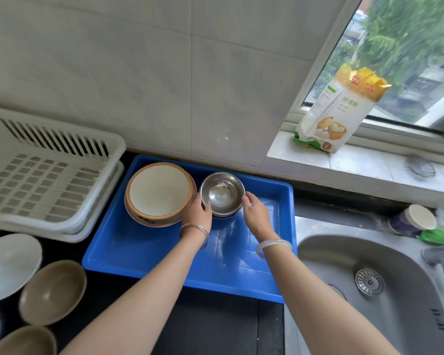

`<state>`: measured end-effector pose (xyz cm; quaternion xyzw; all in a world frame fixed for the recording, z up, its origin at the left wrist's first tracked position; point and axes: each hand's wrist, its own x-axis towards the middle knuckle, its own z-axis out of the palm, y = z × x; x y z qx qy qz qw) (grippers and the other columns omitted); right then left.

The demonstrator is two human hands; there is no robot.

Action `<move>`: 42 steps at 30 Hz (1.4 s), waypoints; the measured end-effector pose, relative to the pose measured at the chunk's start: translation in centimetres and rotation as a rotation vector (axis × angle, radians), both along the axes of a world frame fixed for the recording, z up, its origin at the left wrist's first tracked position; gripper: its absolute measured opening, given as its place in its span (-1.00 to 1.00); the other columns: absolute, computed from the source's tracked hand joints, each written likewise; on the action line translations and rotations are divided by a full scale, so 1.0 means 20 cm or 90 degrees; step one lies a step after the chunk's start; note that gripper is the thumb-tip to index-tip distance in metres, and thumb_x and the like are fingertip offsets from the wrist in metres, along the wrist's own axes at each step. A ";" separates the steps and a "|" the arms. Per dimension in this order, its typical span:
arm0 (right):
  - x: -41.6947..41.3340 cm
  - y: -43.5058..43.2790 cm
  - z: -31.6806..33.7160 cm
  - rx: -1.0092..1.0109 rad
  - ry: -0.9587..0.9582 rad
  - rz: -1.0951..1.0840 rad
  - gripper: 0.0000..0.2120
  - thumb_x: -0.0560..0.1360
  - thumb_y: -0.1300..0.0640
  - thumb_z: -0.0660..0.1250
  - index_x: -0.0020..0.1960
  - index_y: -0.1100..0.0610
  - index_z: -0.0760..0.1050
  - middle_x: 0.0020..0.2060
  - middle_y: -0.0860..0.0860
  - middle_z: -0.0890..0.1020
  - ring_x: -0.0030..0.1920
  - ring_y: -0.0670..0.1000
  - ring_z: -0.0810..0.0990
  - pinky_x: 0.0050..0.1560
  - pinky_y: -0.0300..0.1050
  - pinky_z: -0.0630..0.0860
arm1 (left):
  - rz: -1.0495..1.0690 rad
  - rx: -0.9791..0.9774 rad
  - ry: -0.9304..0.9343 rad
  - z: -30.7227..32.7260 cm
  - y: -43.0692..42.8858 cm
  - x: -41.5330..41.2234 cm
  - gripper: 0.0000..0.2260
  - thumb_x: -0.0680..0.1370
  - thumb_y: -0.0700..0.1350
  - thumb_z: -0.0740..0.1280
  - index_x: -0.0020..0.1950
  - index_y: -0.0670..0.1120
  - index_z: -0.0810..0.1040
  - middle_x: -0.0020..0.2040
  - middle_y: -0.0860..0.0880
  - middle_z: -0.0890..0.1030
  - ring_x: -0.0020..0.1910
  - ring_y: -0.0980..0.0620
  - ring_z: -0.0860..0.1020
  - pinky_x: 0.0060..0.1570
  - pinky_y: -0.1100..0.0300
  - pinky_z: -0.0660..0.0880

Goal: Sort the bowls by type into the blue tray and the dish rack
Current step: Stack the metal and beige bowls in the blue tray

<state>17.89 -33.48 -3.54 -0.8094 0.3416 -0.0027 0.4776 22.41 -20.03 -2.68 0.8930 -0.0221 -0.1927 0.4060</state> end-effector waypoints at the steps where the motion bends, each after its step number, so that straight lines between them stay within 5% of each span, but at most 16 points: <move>1: -0.02 0.00 0.01 -0.009 0.006 -0.001 -0.63 0.63 0.09 0.07 0.35 0.22 0.40 0.29 0.14 0.52 0.29 0.14 0.45 0.22 -0.07 0.34 | 0.004 -0.021 0.010 0.00 0.03 -0.02 -0.65 0.58 -0.16 0.13 0.38 -0.12 0.34 0.32 -0.16 0.46 0.26 -0.17 0.45 0.17 0.01 0.42; 4: -0.10 0.04 0.04 -0.035 -0.019 -0.006 -0.67 0.62 0.11 0.08 0.26 0.21 0.47 0.20 0.13 0.57 0.13 0.08 0.50 0.07 -0.15 0.34 | 0.032 -0.069 0.032 0.02 0.14 -0.11 -0.63 0.59 -0.16 0.13 0.40 -0.11 0.34 0.40 -0.09 0.42 0.35 -0.10 0.40 0.29 0.02 0.38; 8: -0.23 0.19 0.08 0.022 -0.018 0.018 -0.72 0.61 0.10 0.08 0.03 0.18 0.54 -0.02 0.13 0.63 -0.02 0.14 0.60 0.00 0.00 0.51 | 0.082 -0.061 0.003 0.04 0.35 -0.25 -0.73 0.59 -0.15 0.15 0.25 -0.08 0.50 0.23 -0.09 0.57 0.20 -0.06 0.52 0.14 0.07 0.47; 17: -0.43 0.82 0.00 0.122 0.038 0.207 -0.77 0.56 0.13 0.12 -0.10 0.07 0.54 -0.23 0.02 0.64 -0.34 -0.07 0.59 -0.30 -0.26 0.44 | 0.226 0.024 -0.075 -0.01 1.01 -0.59 -0.77 0.55 -0.20 0.22 0.17 -0.11 0.55 0.12 -0.09 0.62 0.09 -0.07 0.57 0.08 0.10 0.48; 21: -0.42 1.08 -0.08 0.140 0.094 0.300 -0.77 0.58 0.09 0.11 -0.02 0.07 0.55 -0.25 -0.05 0.62 -0.33 -0.08 0.57 -0.29 -0.27 0.44 | 0.333 0.093 -0.087 -0.06 1.29 -0.71 -0.77 0.52 -0.24 0.27 0.15 -0.11 0.55 0.07 -0.14 0.62 0.06 -0.13 0.56 0.04 0.04 0.47; 26: -0.31 1.35 -0.14 0.132 0.146 0.383 -0.71 0.61 0.03 0.13 0.25 0.08 0.48 -0.14 -0.03 0.59 -0.24 -0.07 0.56 -0.32 -0.27 0.42 | 0.454 0.153 -0.132 -0.13 1.51 -0.86 -0.64 0.39 -0.39 0.36 0.18 -0.23 0.55 0.22 -0.24 0.53 0.25 -0.26 0.43 0.31 -0.08 0.31; 32: -0.13 1.57 -0.17 0.132 0.183 0.350 -0.57 0.59 0.03 0.20 0.43 0.09 0.30 -0.13 0.02 0.60 -0.25 -0.05 0.59 -0.25 -0.19 0.53 | 0.604 0.034 -0.047 -0.20 1.61 -0.97 -0.48 0.43 -0.38 0.32 0.37 -0.10 0.39 0.39 -0.17 0.36 0.35 -0.16 0.37 0.32 -0.01 0.33; 38: -0.10 1.61 -0.16 0.205 0.161 0.267 -0.82 0.56 0.26 0.20 0.11 0.17 0.51 -0.12 0.09 0.64 -0.30 -0.06 0.65 -0.05 -0.12 0.63 | 0.644 -0.050 0.056 -0.23 1.66 -0.95 -0.51 0.51 -0.29 0.25 0.43 -0.07 0.31 0.30 -0.15 0.52 0.23 -0.17 0.50 0.25 0.02 0.38; 42: -0.17 1.58 -0.09 0.184 0.083 0.259 -0.81 0.54 0.27 0.19 -0.09 0.05 0.53 -0.19 0.03 0.65 -0.37 -0.13 0.67 -0.16 -0.23 0.62 | 0.664 -0.098 0.052 -0.24 1.70 -0.96 -0.59 0.52 -0.32 0.19 0.36 -0.09 0.42 0.28 -0.12 0.54 0.24 -0.14 0.51 0.26 0.05 0.39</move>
